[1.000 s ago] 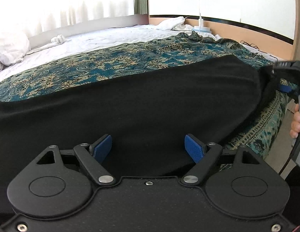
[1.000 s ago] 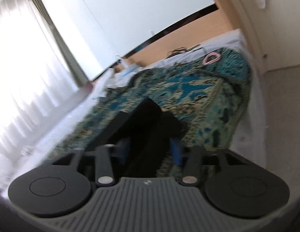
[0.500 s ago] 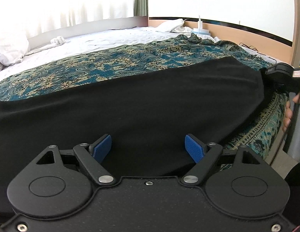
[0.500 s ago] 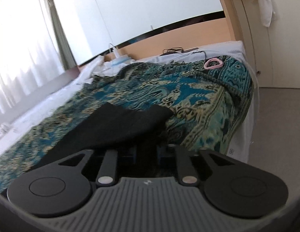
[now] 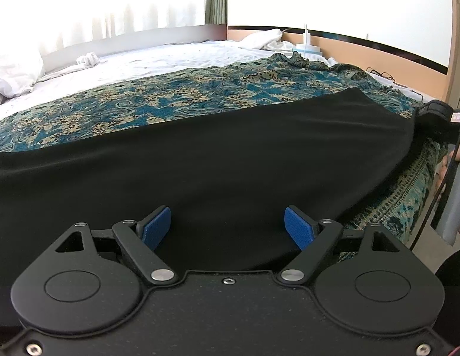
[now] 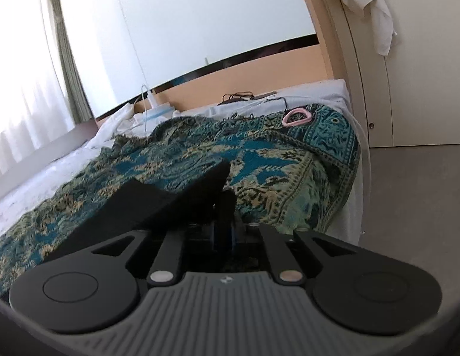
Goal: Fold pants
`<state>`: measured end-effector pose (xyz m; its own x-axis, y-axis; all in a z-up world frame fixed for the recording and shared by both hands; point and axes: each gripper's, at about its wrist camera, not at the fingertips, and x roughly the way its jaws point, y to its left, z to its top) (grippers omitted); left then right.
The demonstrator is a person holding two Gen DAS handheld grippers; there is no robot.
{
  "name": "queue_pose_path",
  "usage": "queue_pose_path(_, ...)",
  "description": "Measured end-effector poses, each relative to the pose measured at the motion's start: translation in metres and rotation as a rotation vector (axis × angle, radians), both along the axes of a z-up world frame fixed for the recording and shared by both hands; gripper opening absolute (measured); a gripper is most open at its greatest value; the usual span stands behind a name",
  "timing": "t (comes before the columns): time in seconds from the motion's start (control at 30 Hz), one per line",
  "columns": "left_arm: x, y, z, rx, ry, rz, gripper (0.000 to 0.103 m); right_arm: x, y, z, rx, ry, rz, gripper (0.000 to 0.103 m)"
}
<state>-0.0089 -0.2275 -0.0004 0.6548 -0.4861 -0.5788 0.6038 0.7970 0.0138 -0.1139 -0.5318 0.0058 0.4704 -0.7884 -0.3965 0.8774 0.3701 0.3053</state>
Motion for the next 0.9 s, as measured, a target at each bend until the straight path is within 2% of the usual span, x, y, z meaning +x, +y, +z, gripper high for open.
queue_pose_path(0.1, -0.001, 0.0, 0.0, -0.003, -0.007, 0.003, 0.084, -0.021, -0.006, 0.002, 0.024, -0.132, -0.062, 0.043)
queue_pose_path(0.13, -0.001, 0.0, 0.0, -0.004, -0.004, 0.006, 0.083, -0.03, -0.007, 0.002, 0.036, -0.181, -0.079, 0.039)
queue_pose_path(0.17, -0.001, 0.0, 0.002, -0.004, 0.002, 0.01, 0.083, -0.04, -0.008, 0.001, 0.059, -0.229, -0.084, 0.047)
queue_pose_path(0.23, -0.001, -0.002, 0.008, -0.019, 0.033, 0.013, 0.083, -0.053, -0.012, -0.003, 0.116, -0.298, -0.06, 0.055)
queue_pose_path(0.3, -0.001, -0.003, 0.015, -0.054, 0.051, 0.0, 0.083, -0.059, -0.011, -0.005, 0.151, -0.333, -0.026, 0.059)
queue_pose_path(0.33, -0.002, -0.005, 0.017, -0.063, 0.047, -0.005, 0.083, -0.059, -0.008, -0.005, 0.151, -0.322, -0.012, 0.067)
queue_pose_path(0.43, -0.006, -0.016, 0.017, -0.028, 0.008, -0.017, 0.083, -0.057, 0.002, -0.003, 0.157, -0.273, 0.028, 0.07)
queue_pose_path(0.53, -0.009, -0.023, 0.004, 0.016, 0.004, -0.01, 0.083, -0.053, 0.008, -0.002, 0.152, -0.251, 0.054, 0.07)
queue_pose_path(0.63, -0.015, -0.024, -0.002, 0.011, -0.042, -0.011, 0.084, -0.049, 0.017, 0.002, 0.097, -0.229, 0.05, 0.07)
queue_pose_path(0.73, -0.014, -0.022, -0.004, -0.003, -0.031, -0.01, 0.084, -0.046, 0.027, 0.008, 0.03, -0.23, 0.071, 0.072)
queue_pose_path(0.9, -0.014, -0.021, -0.005, -0.005, -0.034, -0.008, 0.085, -0.035, 0.023, 0.004, 0.099, -0.192, 0.139, 0.073)
